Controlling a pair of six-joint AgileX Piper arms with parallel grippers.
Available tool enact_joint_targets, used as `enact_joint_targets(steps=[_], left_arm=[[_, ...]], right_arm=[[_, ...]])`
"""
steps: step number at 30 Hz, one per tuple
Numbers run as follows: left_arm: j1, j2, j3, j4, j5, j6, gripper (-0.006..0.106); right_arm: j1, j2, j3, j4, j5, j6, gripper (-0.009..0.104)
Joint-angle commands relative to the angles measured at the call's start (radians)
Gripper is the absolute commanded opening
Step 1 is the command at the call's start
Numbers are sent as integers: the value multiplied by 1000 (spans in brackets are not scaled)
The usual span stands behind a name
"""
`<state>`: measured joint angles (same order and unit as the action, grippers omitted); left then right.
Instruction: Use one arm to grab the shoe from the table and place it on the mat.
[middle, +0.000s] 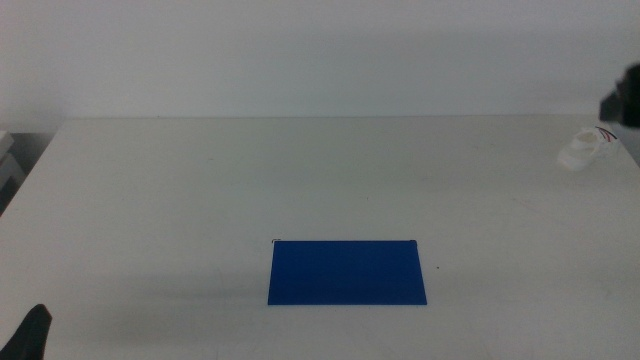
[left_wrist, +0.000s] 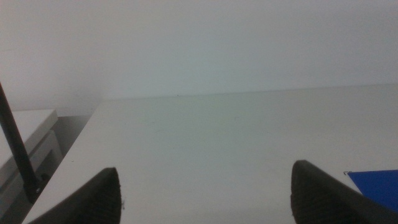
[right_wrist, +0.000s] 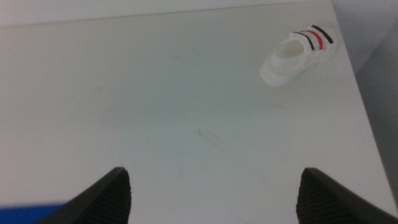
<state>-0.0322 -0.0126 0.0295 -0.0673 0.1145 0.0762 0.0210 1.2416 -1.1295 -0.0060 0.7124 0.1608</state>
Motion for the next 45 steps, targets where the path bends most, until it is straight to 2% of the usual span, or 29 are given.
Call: enact_joint_targets(steps=[1,6,13,17,20,29,33,38,45], left_arm=[[-4,-13,7,-10,-82,-5,94],[-4,-13,7,-10,-82,-5,94],[-4,-13,7,-10,-82,-5,94],[-4,-13,7,-10,-82,-5,94],[-4,-13,7,-10,-82,-5,94],[-4,-13,7,-10,-82,-5,94],[-4,-13,7,-10,-82,-5,94],[-4,-13,7,-10,-82,-5,94],[-4,-13,7,-10,-82,-5,94]], right_arm=[[-6,63,-137,-28,-6,60,92],[-6,259,-370,-78,129,242,92],[-7,562,-771,-186,350,490,92],[-10,710,-964,-264,417,587,92],[-17,791,-1059,-270,476,601,92],[-14,827,-1091,-235,506,637,92],[-14,827,-1091,-260,506,630,92],[-15,828,-1091,-337,496,636,92],[-18,833,-1091,-351,550,679,92]])
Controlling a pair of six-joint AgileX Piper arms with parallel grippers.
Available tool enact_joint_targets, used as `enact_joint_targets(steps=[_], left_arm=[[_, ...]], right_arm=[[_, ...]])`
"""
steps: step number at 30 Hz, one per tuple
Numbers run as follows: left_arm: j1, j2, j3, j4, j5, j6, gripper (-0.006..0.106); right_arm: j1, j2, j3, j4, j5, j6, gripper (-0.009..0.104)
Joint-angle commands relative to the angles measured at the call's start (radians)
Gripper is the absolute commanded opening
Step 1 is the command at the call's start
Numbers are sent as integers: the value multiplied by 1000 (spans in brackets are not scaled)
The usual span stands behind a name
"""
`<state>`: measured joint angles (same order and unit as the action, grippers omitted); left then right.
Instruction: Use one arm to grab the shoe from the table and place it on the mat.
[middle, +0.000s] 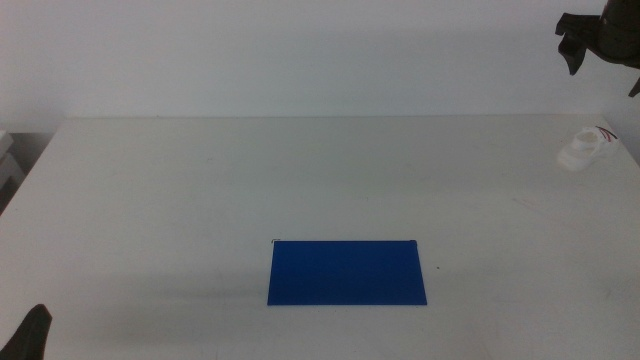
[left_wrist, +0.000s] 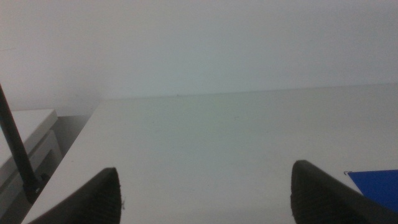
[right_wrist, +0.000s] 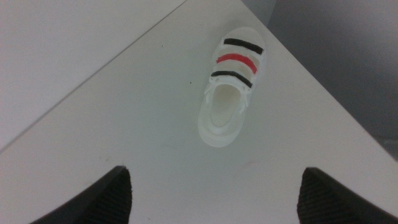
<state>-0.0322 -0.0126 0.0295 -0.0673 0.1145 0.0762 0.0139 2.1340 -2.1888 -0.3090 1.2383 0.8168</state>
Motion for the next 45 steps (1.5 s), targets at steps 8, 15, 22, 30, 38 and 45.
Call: enact_joint_targets(steps=[8,15,22,30,38,45], left_arm=[[-4,-13,7,-10,-82,-5,94],[-4,-13,7,-10,-82,-5,94],[-4,-13,7,-10,-82,-5,94],[-4,-13,7,-10,-82,-5,94],[-4,-13,7,-10,-82,-5,94],[-4,-13,7,-10,-82,-5,94]], right_arm=[[-81,-14,-35,37,46,168,88],[-130,73,-87,76,35,207,85],[-132,153,-137,104,-61,214,85],[-133,224,-207,98,-63,285,85],[-145,273,-225,105,-64,346,85],[-166,283,-225,106,-34,368,85]])
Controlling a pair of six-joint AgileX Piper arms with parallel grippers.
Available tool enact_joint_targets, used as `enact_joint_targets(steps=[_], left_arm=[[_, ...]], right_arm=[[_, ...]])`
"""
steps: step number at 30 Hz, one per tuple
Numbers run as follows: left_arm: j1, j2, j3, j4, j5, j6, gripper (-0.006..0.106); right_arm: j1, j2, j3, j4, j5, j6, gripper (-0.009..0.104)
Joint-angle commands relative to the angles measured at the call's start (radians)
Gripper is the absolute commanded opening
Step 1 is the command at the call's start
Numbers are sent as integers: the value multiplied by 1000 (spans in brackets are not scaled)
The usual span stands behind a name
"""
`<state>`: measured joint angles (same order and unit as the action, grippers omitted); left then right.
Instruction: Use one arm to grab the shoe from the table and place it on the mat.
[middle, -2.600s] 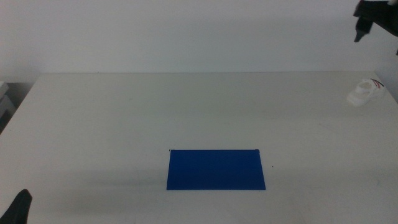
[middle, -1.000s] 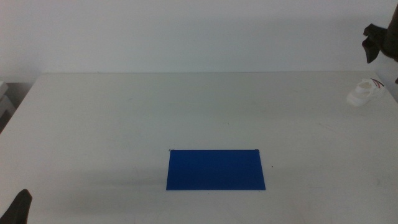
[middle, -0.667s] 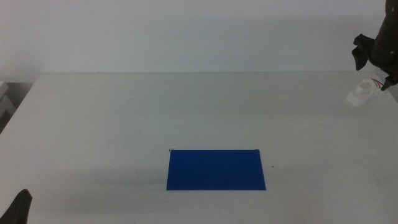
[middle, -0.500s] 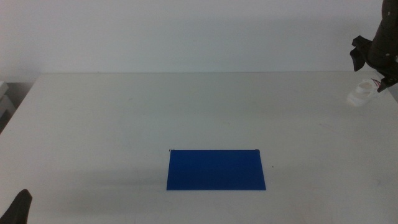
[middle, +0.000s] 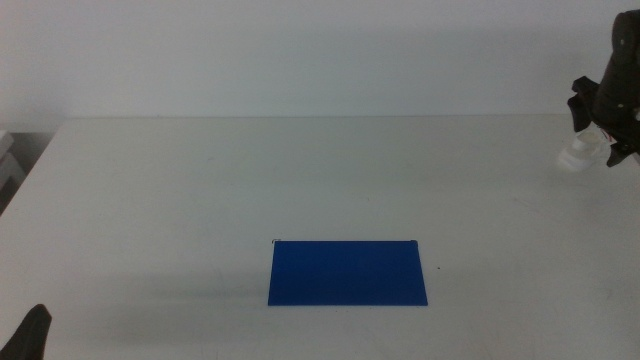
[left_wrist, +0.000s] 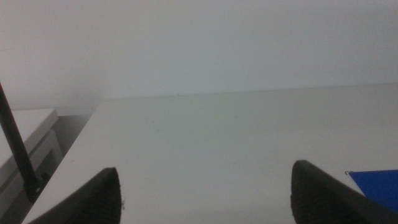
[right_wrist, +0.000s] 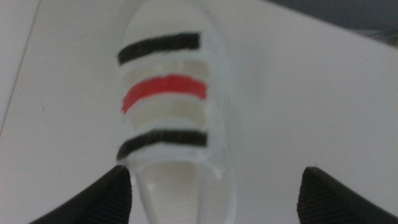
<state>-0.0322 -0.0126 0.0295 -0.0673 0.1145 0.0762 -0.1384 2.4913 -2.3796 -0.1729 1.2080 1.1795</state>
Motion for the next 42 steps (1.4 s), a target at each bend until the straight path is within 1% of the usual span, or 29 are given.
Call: enact_joint_targets(steps=[1,5,11,18,26,28,29,30,33,37,42], left_arm=[[-4,-13,7,-10,-82,-5,94],[-4,-13,7,-10,-82,-5,94],[-4,-13,7,-10,-82,-5,94],[-4,-13,7,-10,-82,-5,94],[-4,-13,7,-10,-82,-5,94],[-4,-13,7,-10,-82,-5,94],[-4,-13,7,-10,-82,-5,94],[-4,-13,7,-10,-82,-5,94],[-4,-13,7,-10,-82,-5,94],[-4,-13,7,-10,-82,-5,94],[-4,-13,7,-10,-82,-5,94]], right_arm=[[-16,-74,-35,-29,-2,7,85],[-17,-69,-35,-39,-33,7,85],[-17,-46,-35,-24,-61,14,85],[-17,-36,-35,-49,-19,73,85],[-17,-36,-35,-62,1,75,91],[-17,-37,-35,-55,3,64,91],[-16,-46,-44,-36,5,52,91],[-16,-48,-58,-32,15,46,91],[-16,-48,-130,-31,81,35,91],[-16,-72,-173,-17,81,0,91],[-14,-104,-172,-13,81,12,91]])
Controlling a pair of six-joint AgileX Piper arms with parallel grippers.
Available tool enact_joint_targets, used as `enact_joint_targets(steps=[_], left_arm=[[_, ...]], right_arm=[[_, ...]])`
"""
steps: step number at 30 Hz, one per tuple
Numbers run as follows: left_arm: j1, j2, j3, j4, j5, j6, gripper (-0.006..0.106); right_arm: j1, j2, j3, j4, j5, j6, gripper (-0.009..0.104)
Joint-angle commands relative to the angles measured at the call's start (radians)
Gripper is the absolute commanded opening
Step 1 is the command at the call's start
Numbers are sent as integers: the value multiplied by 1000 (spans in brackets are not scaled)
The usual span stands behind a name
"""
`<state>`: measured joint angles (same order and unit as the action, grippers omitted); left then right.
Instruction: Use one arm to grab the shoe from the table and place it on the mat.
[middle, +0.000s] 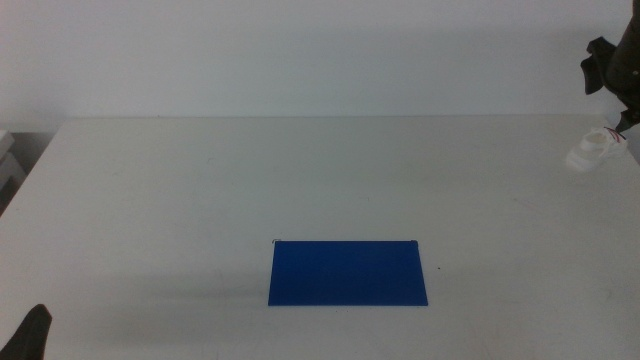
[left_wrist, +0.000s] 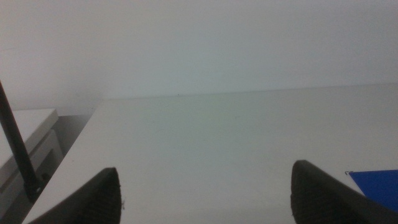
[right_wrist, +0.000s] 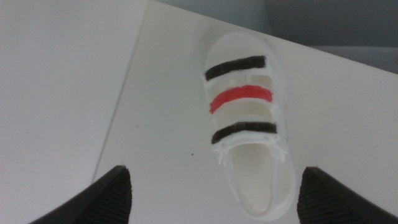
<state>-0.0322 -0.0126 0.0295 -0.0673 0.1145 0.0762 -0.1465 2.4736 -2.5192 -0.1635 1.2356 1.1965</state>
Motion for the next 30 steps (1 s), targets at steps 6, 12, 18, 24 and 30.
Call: enact_joint_targets(steps=[6,12,18,24,30], left_arm=[[-4,-13,7,-10,-82,-5,94],[-4,-13,7,-10,-82,-5,94],[-4,-13,7,-10,-82,-5,94],[-4,-13,7,-10,-82,-5,94],[-4,-13,7,-10,-82,-5,94]], right_arm=[[-5,-86,-32,6,53,-115,91],[-5,-86,-32,-31,53,-148,91],[-8,-71,-31,-81,51,-120,91],[-8,-32,-31,-92,32,-114,91],[-8,0,-31,-89,14,-100,91]])
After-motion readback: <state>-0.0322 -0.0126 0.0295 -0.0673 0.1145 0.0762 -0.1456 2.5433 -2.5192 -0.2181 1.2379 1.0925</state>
